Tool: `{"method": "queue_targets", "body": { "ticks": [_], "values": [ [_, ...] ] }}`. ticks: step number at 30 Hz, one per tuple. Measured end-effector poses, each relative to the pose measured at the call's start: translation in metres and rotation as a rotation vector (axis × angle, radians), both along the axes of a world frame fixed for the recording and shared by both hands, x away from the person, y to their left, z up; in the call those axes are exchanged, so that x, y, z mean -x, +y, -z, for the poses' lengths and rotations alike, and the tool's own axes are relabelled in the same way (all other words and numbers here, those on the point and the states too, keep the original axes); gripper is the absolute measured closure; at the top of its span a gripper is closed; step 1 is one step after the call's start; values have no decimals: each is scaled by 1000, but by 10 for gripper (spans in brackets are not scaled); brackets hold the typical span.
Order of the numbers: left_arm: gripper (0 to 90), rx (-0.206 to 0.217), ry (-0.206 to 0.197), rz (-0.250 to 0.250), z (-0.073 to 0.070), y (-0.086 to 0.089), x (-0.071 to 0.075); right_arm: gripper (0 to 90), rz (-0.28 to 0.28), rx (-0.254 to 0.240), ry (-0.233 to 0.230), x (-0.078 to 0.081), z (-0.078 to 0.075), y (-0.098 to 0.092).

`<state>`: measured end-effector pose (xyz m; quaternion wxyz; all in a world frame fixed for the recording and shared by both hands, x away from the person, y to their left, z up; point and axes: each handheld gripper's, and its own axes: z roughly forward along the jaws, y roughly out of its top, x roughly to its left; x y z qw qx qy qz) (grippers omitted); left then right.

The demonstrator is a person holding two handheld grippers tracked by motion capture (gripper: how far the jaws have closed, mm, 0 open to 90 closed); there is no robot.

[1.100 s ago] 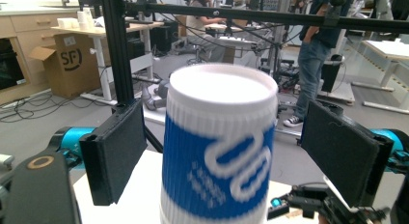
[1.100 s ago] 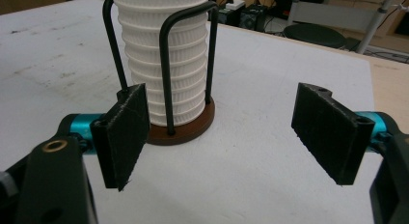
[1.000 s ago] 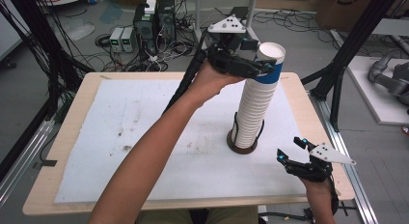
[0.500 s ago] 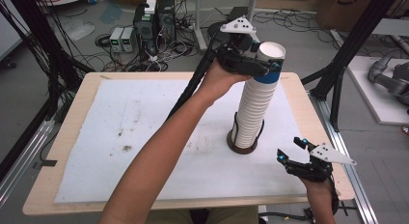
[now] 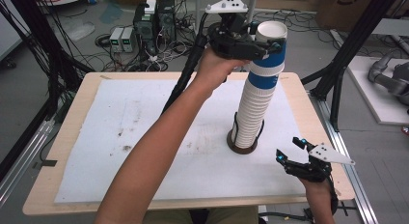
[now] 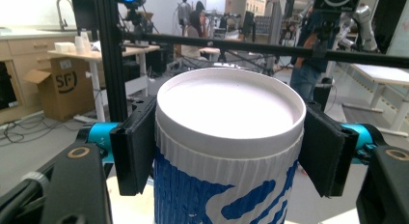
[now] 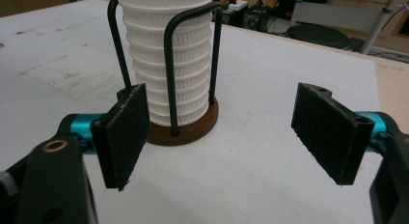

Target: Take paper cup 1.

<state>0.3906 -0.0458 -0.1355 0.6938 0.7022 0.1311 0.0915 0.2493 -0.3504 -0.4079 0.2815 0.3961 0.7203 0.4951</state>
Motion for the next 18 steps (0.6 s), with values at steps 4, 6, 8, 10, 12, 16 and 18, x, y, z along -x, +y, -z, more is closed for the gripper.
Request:
{"method": "queue_targets", "body": {
  "ticks": [4, 6, 8, 10, 12, 16, 18],
  "values": [
    [297, 46, -17, -1, -10, 6, 4, 217, 0, 1, -4, 0, 0, 0],
    [298, 64, -28, 0, -15, 12, 6, 217, -2, 1, -4, 0, 0, 0],
    [299, 80, -33, -6, -18, 19, 7, 217, -3, 1, -6, 0, 0, 0],
    [299, 96, -35, -13, -21, 27, 8, 218, -2, -2, -1, 1, -1, 0],
    [299, 109, -40, -22, -24, 36, 10, 218, -4, -2, -4, 1, -1, 1],
    [299, 113, -57, -35, -26, 54, 17, 218, -9, -3, -5, 2, -2, 3],
    [299, 112, -58, -43, -23, 63, 20, 218, -16, -2, -8, 2, -2, 4]
  ]
}}
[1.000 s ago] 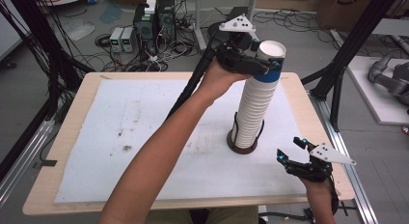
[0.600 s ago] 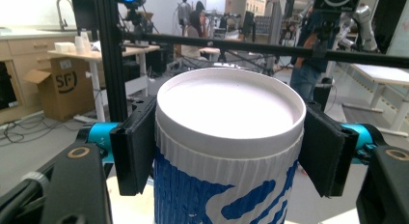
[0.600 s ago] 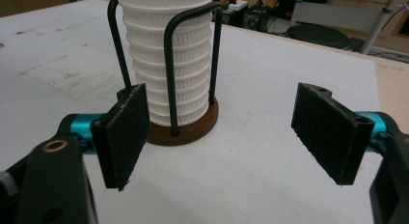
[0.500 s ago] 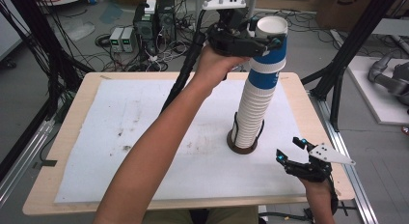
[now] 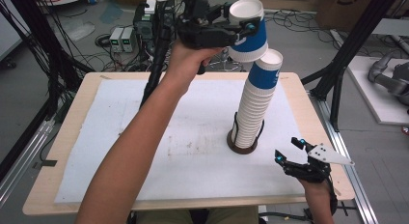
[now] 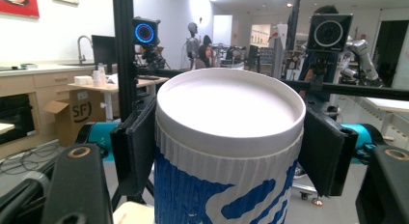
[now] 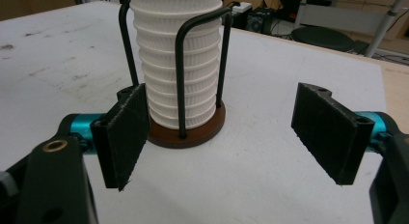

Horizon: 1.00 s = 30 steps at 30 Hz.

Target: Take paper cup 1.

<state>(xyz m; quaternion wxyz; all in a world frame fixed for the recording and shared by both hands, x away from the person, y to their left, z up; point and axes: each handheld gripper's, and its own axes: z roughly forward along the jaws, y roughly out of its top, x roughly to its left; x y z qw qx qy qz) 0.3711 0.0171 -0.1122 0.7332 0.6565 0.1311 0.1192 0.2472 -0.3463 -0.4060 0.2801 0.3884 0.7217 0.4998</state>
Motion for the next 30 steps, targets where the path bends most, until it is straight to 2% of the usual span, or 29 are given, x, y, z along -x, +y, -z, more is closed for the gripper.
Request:
{"method": "queue_targets", "body": {
  "ticks": [1, 2, 3, 5, 9, 16, 22, 23, 25, 29, 30],
  "values": [
    [299, 0, 0, 0, 0, 0, 0, 218, -3, 2, 1, 0, 0, 1],
    [299, 3, 0, -8, 3, 10, 2, 218, -6, 2, 2, 0, 0, 2],
    [299, 3, 0, -8, 3, 10, 2, 218, -6, 2, 2, 0, 0, 2],
    [299, 11, 6, -18, 9, 24, 4, 218, -13, 0, 2, 1, -1, 4],
    [299, 14, 17, -27, 18, 42, 7, 218, -18, -1, 3, 2, -1, 6],
    [299, 14, 20, -39, 33, 66, 14, 218, -35, 0, 3, 4, -2, 10],
    [299, -17, 35, -53, 60, 86, 20, 218, -61, 8, 7, 4, -2, 18],
    [299, -17, 35, -53, 60, 86, 20, 218, -68, 8, 10, 4, -2, 19],
    [299, -27, 44, -58, 76, 93, 22, 218, -79, 11, 12, 4, -1, 22],
    [299, -68, 31, -59, 97, 100, 26, 218, -102, 12, 18, 4, -1, 27],
    [298, -68, 31, -59, 97, 100, 26, 218, -105, 12, 19, 3, -1, 28]
  ]
}}
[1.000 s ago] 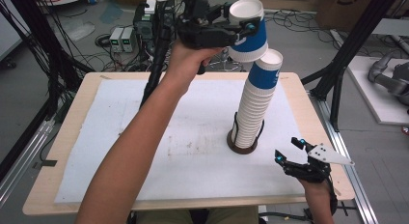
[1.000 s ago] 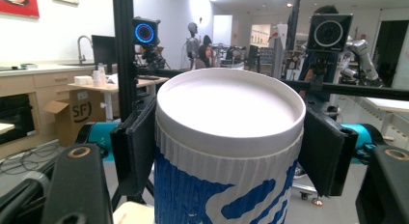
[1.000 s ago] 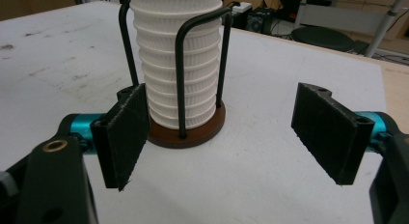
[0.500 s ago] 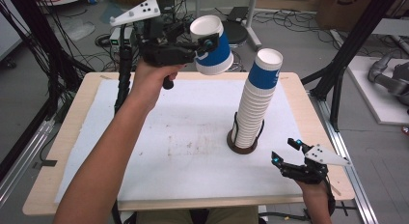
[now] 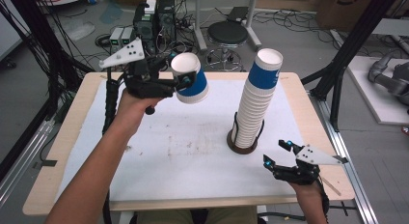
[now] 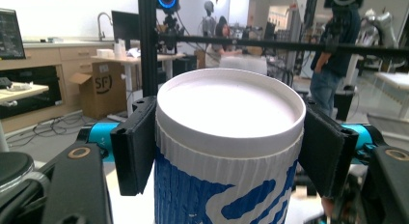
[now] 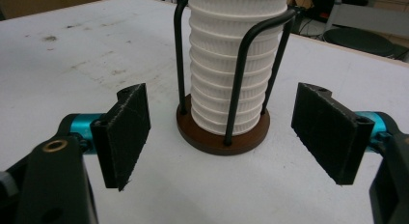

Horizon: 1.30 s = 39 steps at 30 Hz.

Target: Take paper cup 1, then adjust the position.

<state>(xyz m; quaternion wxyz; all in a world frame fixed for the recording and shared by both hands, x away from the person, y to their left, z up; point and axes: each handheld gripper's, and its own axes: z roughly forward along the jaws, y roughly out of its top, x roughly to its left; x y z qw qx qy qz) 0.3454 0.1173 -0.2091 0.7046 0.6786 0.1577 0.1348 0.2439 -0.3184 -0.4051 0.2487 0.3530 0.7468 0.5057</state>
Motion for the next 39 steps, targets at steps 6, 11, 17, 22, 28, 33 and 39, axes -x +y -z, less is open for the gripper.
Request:
{"method": "queue_targets", "body": {
  "ticks": [6, 11, 17, 22, 28, 33, 39],
  "values": [
    [299, -39, -7, -2, 33, 11, 9, 217, -18, 8, 6, -1, 2, 4],
    [299, -61, 15, -22, 60, 26, 12, 217, -38, 15, 5, -2, 2, 10],
    [299, -60, 37, -36, 77, 40, 13, 217, -62, 12, 9, -3, 2, 18],
    [299, -61, 69, -44, 96, 47, 16, 217, -80, 17, 14, -4, 2, 22],
    [298, -74, 76, -42, 103, 45, 19, 217, -84, 17, 7, -3, 1, 21],
    [298, -83, 75, -29, 104, 41, 20, 217, -85, 17, 8, -3, 2, 22],
    [298, -87, 77, -10, 110, 36, 26, 217, -102, 16, 8, -2, 1, 25]
  ]
}}
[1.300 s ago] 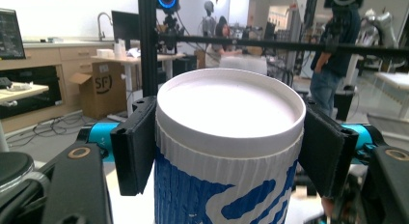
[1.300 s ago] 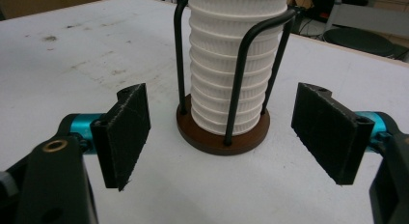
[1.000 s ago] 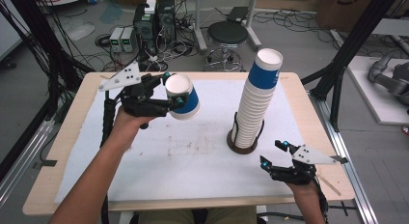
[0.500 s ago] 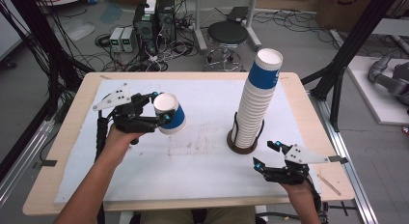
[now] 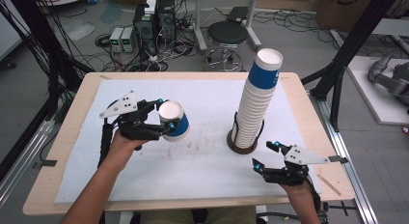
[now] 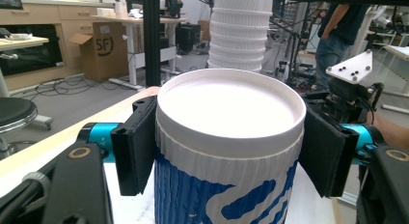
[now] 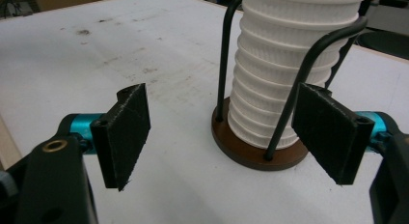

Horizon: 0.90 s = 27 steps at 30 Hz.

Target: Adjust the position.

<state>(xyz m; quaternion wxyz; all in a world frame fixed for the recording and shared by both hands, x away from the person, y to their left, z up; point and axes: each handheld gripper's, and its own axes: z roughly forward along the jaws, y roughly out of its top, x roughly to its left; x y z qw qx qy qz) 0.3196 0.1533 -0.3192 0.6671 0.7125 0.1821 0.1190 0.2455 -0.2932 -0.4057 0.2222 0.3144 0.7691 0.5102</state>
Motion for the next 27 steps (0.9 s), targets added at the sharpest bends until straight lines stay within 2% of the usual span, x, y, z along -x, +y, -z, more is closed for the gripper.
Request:
{"method": "queue_targets", "body": {
  "ticks": [4, 7, 9, 10, 13, 14, 15, 27],
  "values": [
    [298, 10, 11, 8, 6, -1, 1, 217, -27, -10, 6, 0, 0, 4],
    [298, 18, 20, 15, 15, -3, 4, 209, -87, -14, 22, -1, 1, 15],
    [298, 18, 22, 17, 17, -3, 5, 209, -100, -12, 27, -1, 1, 18],
    [298, 18, 31, 19, 22, -4, 6, 209, -134, -14, 34, -2, 0, 26],
    [298, 19, 36, 22, 25, -5, 8, 209, -156, -15, 35, -3, 0, 32],
    [298, 18, 36, 26, 27, -5, 10, 205, -181, -21, 37, -4, -2, 40],
    [298, 20, 36, 28, 28, -6, 11, 205, -181, -21, 37, -4, -2, 40],
    [298, 34, 53, 57, 45, -16, 20, 205, -344, -34, 21, -23, -14, 97]
  ]
}}
